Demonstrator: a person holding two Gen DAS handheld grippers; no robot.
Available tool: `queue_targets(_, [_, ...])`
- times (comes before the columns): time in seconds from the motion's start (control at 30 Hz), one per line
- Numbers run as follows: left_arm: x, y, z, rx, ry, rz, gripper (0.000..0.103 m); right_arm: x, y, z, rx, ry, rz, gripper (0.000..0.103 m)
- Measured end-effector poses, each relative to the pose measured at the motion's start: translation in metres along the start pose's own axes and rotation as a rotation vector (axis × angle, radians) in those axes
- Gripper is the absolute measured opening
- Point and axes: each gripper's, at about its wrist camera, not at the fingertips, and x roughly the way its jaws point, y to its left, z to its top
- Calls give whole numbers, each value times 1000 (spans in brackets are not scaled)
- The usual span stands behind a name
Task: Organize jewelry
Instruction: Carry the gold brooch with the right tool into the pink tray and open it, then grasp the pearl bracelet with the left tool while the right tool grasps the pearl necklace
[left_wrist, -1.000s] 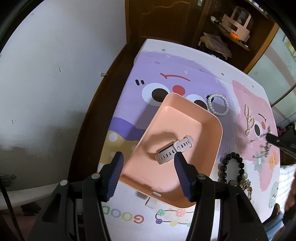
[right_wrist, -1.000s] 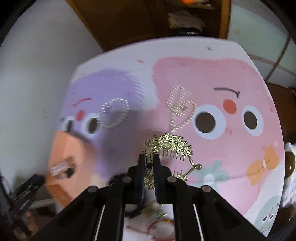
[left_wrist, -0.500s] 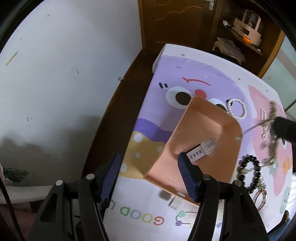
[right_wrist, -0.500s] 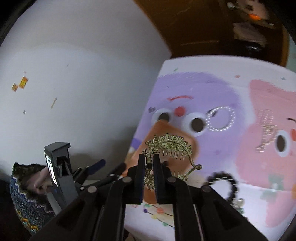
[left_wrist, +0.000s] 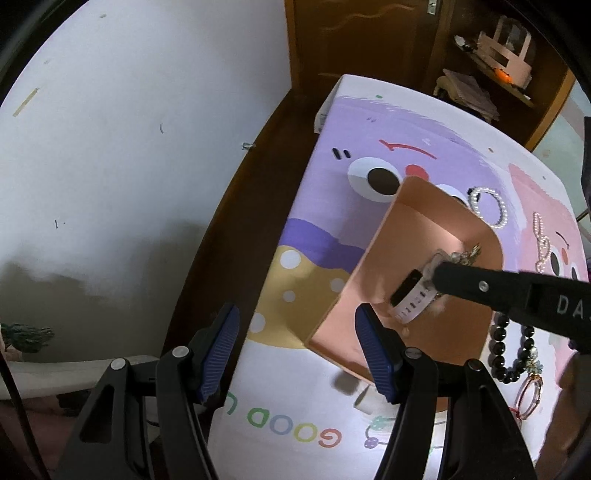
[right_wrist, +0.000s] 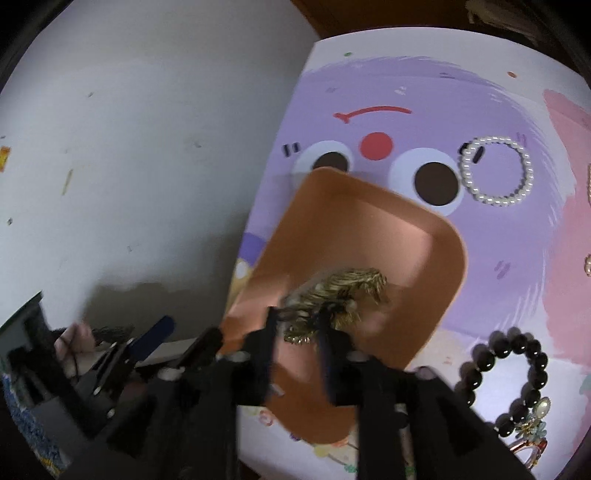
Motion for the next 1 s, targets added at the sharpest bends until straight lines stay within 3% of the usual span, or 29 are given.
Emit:
queue_targets(0.03, [-1,-2,0,2,-3,-5,67,-3,-1,-1,3,-21,-11,45])
queue_targets(0.1, [-4,-4,1,3,-14,-20,72,-8,-3,-1,2,-44,-28,48])
queue_targets(0.5, [-30,-21,4,-21,-76,-67,72,-45,-4,-23,-52,-127,-24,48])
queue_targets(1.0, [-55,-76,2,57,-90,-91,75,-120,-24,-53,-138,-281,-140,48])
